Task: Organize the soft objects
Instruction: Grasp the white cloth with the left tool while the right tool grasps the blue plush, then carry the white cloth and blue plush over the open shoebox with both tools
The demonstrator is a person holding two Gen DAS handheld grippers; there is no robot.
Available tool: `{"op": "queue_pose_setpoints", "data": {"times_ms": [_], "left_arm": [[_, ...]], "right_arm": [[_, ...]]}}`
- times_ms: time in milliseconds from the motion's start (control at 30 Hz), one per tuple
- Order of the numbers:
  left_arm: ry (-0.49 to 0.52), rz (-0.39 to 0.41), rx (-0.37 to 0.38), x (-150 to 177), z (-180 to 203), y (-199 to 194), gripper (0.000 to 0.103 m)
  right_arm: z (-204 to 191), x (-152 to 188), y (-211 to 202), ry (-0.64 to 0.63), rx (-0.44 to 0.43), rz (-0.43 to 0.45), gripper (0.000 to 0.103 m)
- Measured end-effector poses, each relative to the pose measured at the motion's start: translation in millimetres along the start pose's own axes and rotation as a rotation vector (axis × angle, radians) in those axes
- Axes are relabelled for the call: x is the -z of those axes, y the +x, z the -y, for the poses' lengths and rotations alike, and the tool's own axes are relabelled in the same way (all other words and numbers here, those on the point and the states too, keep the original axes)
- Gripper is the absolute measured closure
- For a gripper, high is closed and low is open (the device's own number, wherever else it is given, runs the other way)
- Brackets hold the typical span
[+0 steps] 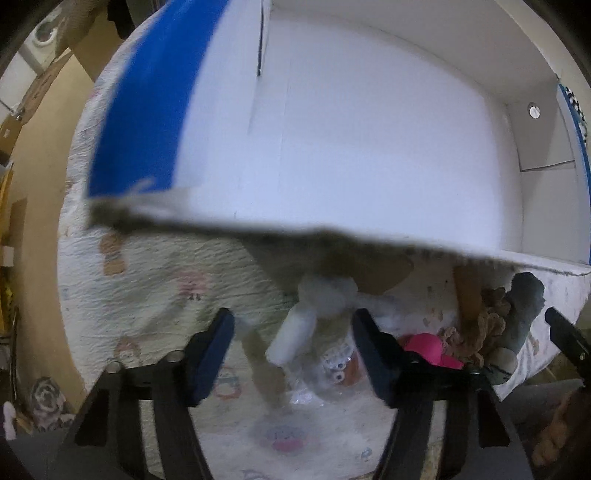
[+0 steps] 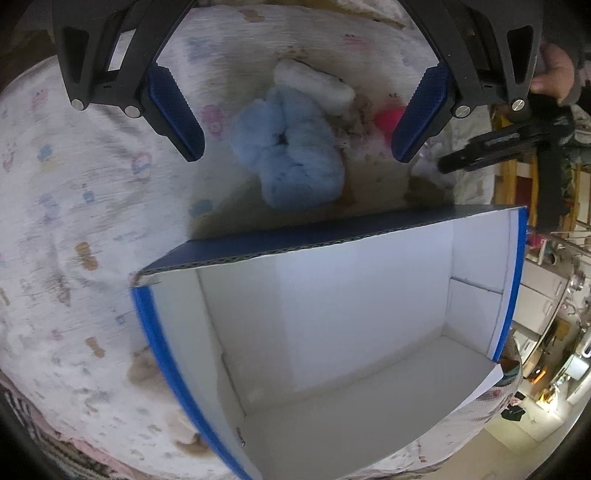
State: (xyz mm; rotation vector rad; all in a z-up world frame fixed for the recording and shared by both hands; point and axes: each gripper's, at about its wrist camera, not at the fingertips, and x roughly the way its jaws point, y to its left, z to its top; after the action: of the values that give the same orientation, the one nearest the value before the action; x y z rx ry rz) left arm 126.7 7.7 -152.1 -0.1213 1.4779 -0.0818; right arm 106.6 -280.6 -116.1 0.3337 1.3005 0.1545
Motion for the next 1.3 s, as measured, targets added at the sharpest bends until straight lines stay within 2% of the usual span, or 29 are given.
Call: {"op": "queue_pose_setpoints", "data": {"times_ms": [33,67,100,167,233,300,433,500,533,567,600,667,733,900,1133,1300], "left_arm": [[-0.006,-0.003,0.008,-0.2,-1.3,1.1,0.052],[-0.017,-0.009,0.023,0.5,-3.0,1.5,0.068],[-0.025,-0.015,0.041,0.4,-4.2,2.1,0.079],[-0.044,-0.027,0.087,2.4,-7.3,0.8,0.087],[-0.042,0.001,0.078,5.2,-9.9,-6.2,0.096],[-0.041,0.021,0.086,9.0,-11.4,-14.2,0.096],[-0.052,0.068,0.109,14.7,-18.6,-28.3,0.096],[-0.043,0.09,0.105,18.4,-21.1,-35.9,0.096],[-0.037,0.098,0.102,20.3,-21.9,-39.1,0.096],[-0.028,0.107,0.099,25.2,-19.7,-42.5,0.096],[-0.021,0.114,0.095,29.3,-18.6,-43.4,0.096],[-0.011,0.125,0.091,34.4,-18.0,-47.1,0.096],[-0.019,0.128,0.105,39.8,-24.8,-52.6,0.096],[-0.03,0.143,0.134,44.5,-34.7,-61.5,0.096],[-0.004,0.175,0.105,54.8,-33.4,-72.9,0.096],[-0.027,0.217,0.088,58.1,-33.5,-80.5,0.096]], "right_arm": [[1.6,-0.5,2.2,0.011,-0.022,-0.019,0.0],[4.2,-1.0,4.8,0.03,-0.049,-0.04,0.0],[7.3,-2.5,7.3,0.052,-0.067,-0.056,0.0],[15.5,-1.7,10.6,0.088,-0.062,-0.071,0.0],[21.7,-0.9,11.9,0.108,-0.051,-0.077,0.003],[24.6,-1.4,15.1,0.112,-0.045,-0.088,0.011],[19.5,-1.7,32.0,0.103,-0.027,-0.122,0.013],[14.9,-1.2,38.6,0.079,-0.018,-0.137,0.024],[12.5,-0.2,42.5,0.065,-0.019,-0.148,0.035],[11.8,-0.3,43.8,0.048,-0.012,-0.156,0.055],[9.8,1.3,44.1,0.031,-0.001,-0.154,0.064],[5.0,3.0,41.7,-0.004,0.026,-0.135,0.075],[4.0,3.9,32.7,-0.024,0.033,-0.102,0.078],[7.4,12.3,-2.6,-0.03,-0.017,0.003,0.079],[-17.8,23.3,-33.8,-0.124,-0.185,0.078,0.079],[-39.2,27.6,-64.6,-0.215,-0.332,0.181,0.079]]}}
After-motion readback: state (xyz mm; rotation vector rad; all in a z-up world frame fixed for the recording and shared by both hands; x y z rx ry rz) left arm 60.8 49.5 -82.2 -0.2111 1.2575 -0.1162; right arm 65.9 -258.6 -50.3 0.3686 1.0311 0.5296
